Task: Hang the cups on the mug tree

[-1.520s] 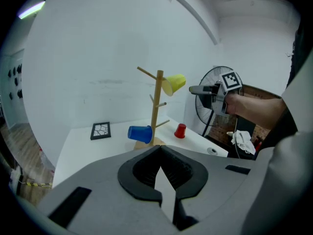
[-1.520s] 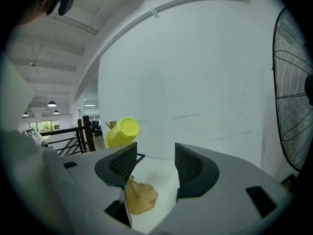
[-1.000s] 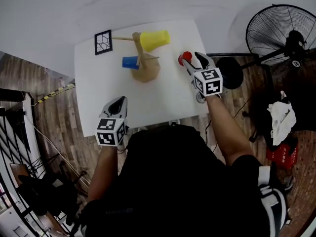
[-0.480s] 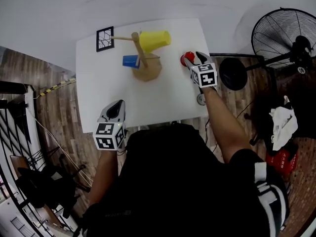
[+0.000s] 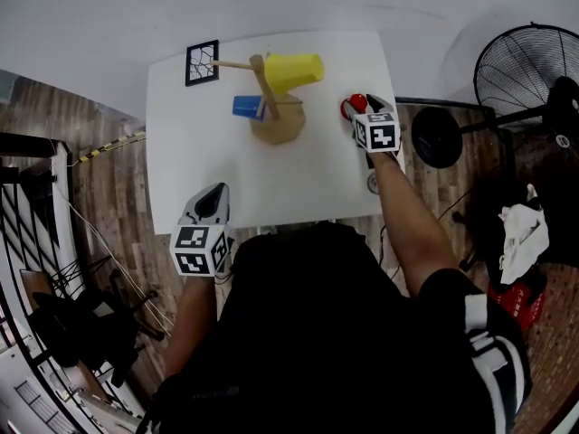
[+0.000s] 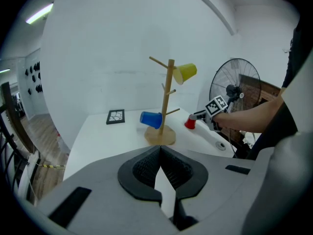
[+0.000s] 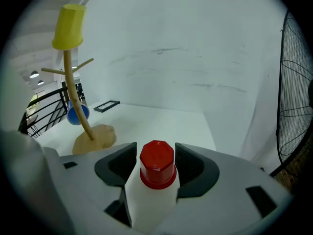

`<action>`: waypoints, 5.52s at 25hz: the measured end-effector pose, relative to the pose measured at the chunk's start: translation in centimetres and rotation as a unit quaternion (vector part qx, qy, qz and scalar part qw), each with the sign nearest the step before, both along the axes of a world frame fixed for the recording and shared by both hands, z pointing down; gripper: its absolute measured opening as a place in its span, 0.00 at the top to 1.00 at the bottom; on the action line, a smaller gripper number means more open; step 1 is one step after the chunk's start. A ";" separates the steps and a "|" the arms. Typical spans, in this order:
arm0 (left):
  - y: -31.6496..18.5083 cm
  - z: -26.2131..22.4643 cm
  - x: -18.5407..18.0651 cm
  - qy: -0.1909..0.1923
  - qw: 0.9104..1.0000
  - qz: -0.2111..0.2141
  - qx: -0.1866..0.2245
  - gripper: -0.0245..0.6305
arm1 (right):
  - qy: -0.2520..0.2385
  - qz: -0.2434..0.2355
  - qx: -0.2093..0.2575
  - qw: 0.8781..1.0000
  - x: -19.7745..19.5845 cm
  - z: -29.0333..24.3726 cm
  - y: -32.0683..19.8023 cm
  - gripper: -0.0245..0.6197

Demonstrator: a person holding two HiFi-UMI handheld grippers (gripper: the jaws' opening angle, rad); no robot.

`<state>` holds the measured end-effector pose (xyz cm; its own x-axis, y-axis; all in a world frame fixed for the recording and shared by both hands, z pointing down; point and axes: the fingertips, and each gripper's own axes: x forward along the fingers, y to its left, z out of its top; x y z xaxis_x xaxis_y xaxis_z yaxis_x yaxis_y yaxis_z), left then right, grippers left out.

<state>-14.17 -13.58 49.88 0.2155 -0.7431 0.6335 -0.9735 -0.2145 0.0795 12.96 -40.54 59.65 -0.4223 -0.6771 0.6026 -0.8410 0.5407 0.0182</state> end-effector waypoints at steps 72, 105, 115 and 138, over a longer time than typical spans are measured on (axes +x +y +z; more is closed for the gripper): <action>2.5 -0.7 -5.1 0.017 0.999 0.005 0.030 0.94 | -0.413 0.061 -0.076 0.906 -10.0 -8.7 6.0 0.60; 2.4 -0.9 -5.1 0.034 0.999 0.013 0.037 0.94 | -0.323 0.031 -0.087 0.942 -10.6 -5.9 7.4 0.60; 1.2 -1.6 -3.3 0.048 0.997 0.048 0.045 0.94 | -0.227 -0.051 0.011 0.972 -10.9 -10.3 12.5 0.60; -0.2 -5.6 1.1 0.065 0.986 0.128 0.079 0.94 | -0.188 -0.122 0.077 0.971 -11.1 -15.7 23.8 0.94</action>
